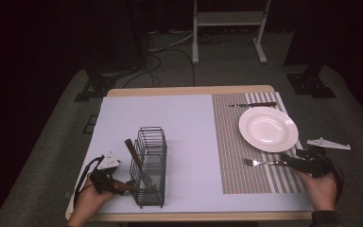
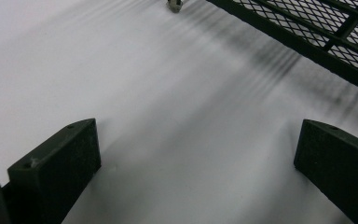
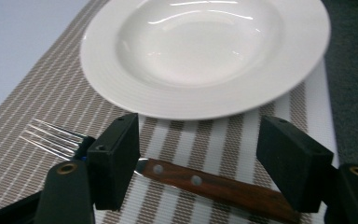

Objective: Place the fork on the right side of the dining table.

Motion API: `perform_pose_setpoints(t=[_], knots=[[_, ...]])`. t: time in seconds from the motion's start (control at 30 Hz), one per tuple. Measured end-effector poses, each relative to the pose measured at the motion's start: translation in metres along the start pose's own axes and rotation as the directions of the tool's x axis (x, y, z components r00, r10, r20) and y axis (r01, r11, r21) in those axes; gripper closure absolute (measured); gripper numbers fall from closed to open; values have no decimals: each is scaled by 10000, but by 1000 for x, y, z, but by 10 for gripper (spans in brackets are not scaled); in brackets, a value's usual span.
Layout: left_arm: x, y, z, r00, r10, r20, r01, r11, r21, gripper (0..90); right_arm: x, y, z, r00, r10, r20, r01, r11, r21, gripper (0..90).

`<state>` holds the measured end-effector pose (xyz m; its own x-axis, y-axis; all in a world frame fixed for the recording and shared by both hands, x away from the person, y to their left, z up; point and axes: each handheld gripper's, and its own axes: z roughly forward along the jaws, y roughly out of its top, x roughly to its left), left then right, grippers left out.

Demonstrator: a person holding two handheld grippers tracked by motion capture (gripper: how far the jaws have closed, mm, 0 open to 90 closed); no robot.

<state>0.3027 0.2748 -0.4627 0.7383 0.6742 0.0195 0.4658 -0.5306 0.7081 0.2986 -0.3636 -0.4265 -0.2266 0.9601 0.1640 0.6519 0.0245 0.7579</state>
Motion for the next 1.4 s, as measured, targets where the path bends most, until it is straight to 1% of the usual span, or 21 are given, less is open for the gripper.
perform_pose_setpoints(t=[0.13,0.3,0.47,0.63,0.67,0.7,0.8,0.87,0.9,0.93,0.97,1.0,1.03,1.07,1.1,1.23,1.27,1.3,1.33,1.37,1.4], knots=[[0,0,0,10000,0,-2,0,10000,-1,0,13,3,2,9988,-366,-324,361,9992,-154,216],[0,0,0,10000,0,0,0,10000,0,0,24,7,4,9966,-572,-596,557,9981,-266,175],[0,0,0,10000,0,-3,0,10000,0,0,39,9,9,9890,-964,-1119,924,9949,-408,168],[0,0,0,10000,2,-4,-2,10000,-3,0,53,11,12,9812,-1288,-1440,1230,9912,-485,168],[0,0,0,10000,1,-4,-1,10000,-2,0,61,11,13,9766,-1423,-1615,1363,9895,-475,168],[0,0,0,10000,1,-4,-1,10000,-2,0,61,11,13,9766,-1423,-1615,1363,9895,-475,168],[0,0,0,10000,1,-4,-1,10000,-4,0,72,12,15,9691,-1621,-1859,1563,9867,-454,168],[0,0,0,10000,2,-5,-2,10000,-1,0,82,13,18,9608,-1857,-2058,1803,9826,-449,168],[0,0,0,10000,2,-5,-2,10000,-1,0,82,13,18,9608,-1857,-2058,1803,9826,-449,168],[0,0,0,10000,2,-4,-2,10000,-3,0,87,13,20,9550,-2034,-2160,1989,9791,-429,168],[0,0,0,10000,2,-4,-2,10000,-3,0,87,13,20,9550,-2034,-2160,1989,9791,-429,168],[0,0,0,10000,0,-3,0,10000,-1,0,92,13,22,9511,-2118,-2247,2079,9773,-412,168],[0,0,0,10000,0,-3,0,10000,-2,0,92,13,22,9511,-2118,-2247,2079,9773,-412,168],[0,0,0,10000,0,-3,0,10000,-3,0,96,13,23,9473,-2202,-2328,2167,9754,-407,168],[0,0,0,10000,0,-3,0,10000,-3,0,96,13,23,9473,-2202,-2328,2167,9754,-407,168],[0,0,0,10000,1,-5,-1,10000,-1,0,105,15,26,9383,-2355,-2533,2327,9717,-415,169],[0,0,0,10000,3,-4,-3,10000,-1,0,111,15,28,9305,-2535,-2644,2513,9670,-425,169],[0,0,0,10000,3,-4,-3,10000,-1,0,111,15,28,9305,-2535,-2644,2513,9670,-425,169],[0,0,0,10000,3,-4,-3,10000,-1,0,117,16,30,9236,-2669,-2754,2650,9632,-448,169],[0,0,0,10000,3,-4,-3,10000,-1,0,117,16,30,9236,-2669,-2754,2650,9632,-448,169],[0,0,0,10000,3,-5,-3,10000,0,0,124,17,33,9142,-2840,-2891,2831,9580,-460,168]])
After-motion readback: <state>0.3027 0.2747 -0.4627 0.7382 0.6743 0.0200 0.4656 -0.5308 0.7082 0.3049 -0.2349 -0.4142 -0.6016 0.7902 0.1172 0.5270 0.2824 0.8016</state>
